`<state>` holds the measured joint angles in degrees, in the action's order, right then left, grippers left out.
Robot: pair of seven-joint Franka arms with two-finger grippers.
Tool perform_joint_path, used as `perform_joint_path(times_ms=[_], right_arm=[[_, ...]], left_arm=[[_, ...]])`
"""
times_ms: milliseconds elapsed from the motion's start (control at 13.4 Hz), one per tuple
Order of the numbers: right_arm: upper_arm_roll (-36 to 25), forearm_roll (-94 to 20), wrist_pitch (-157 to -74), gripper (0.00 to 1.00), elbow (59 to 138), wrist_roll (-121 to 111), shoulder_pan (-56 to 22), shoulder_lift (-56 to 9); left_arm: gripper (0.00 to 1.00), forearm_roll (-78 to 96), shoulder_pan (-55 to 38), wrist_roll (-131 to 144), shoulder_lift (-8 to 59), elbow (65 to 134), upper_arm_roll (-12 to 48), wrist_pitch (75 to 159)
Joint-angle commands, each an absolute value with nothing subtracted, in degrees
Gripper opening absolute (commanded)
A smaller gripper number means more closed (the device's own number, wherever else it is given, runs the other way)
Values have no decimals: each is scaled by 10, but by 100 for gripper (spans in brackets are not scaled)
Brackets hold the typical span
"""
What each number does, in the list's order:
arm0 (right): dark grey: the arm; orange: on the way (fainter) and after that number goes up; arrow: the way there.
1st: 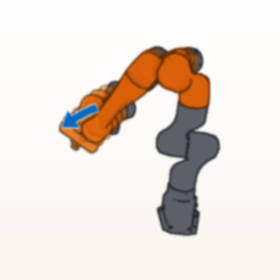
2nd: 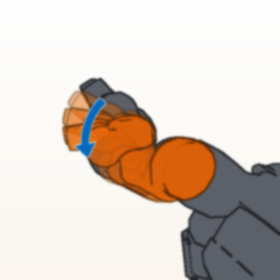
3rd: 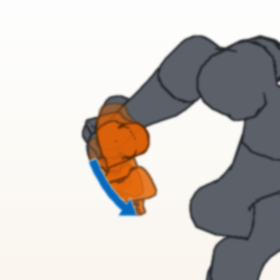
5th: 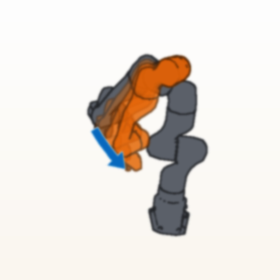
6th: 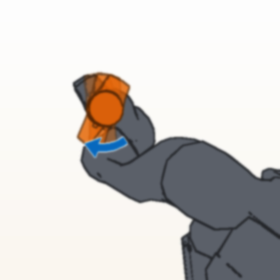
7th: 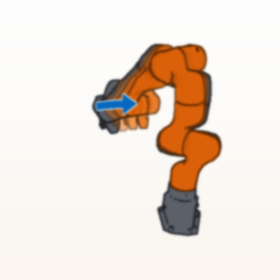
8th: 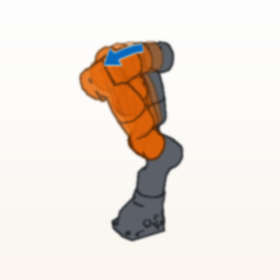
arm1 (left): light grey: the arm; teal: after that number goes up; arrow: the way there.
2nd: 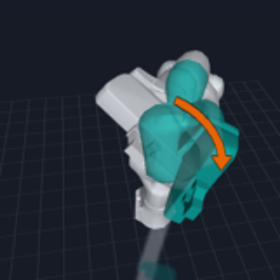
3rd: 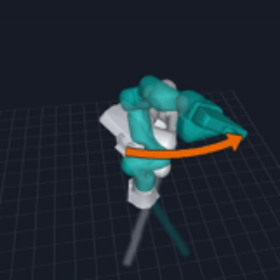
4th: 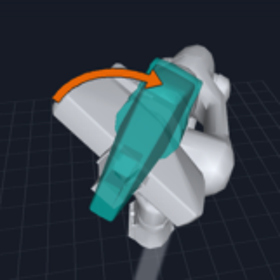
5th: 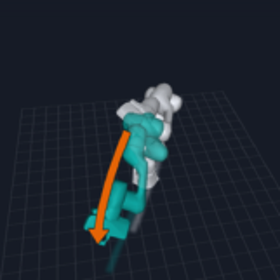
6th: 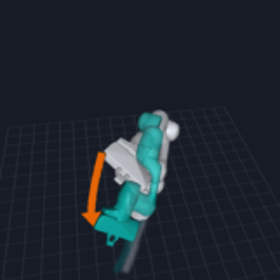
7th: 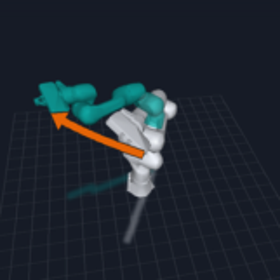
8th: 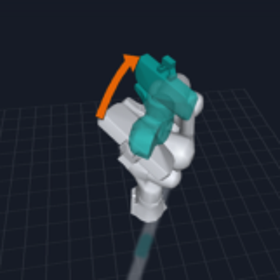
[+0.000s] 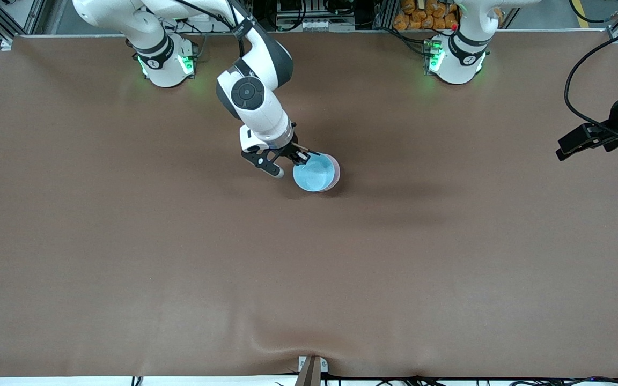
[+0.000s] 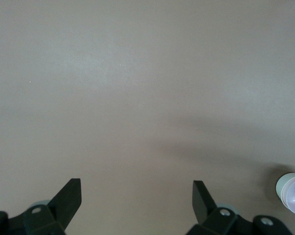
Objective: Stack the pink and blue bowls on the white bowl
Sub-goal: 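Carry the light blue bowl with the right gripper over the stack, then lower the blue bowl onto the pink bowl and open the right gripper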
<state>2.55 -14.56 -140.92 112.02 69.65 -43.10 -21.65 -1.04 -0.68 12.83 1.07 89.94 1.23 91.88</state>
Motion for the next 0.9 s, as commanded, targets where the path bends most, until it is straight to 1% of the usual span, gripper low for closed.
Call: perform_joint_path(times_ms=[0,225,824], right_arm=[[18,-136,-1418,0,1122,716,-446,-216],[18,-136,-1447,0,1121,725,-462,-235],[16,-134,-1451,0,1124,727,-469,-253]], left_arm=[[100,0,-8,119,9,899,10,921],[100,0,-8,119,8,898,10,921],[100,0,-10,119,7,895,11,921]])
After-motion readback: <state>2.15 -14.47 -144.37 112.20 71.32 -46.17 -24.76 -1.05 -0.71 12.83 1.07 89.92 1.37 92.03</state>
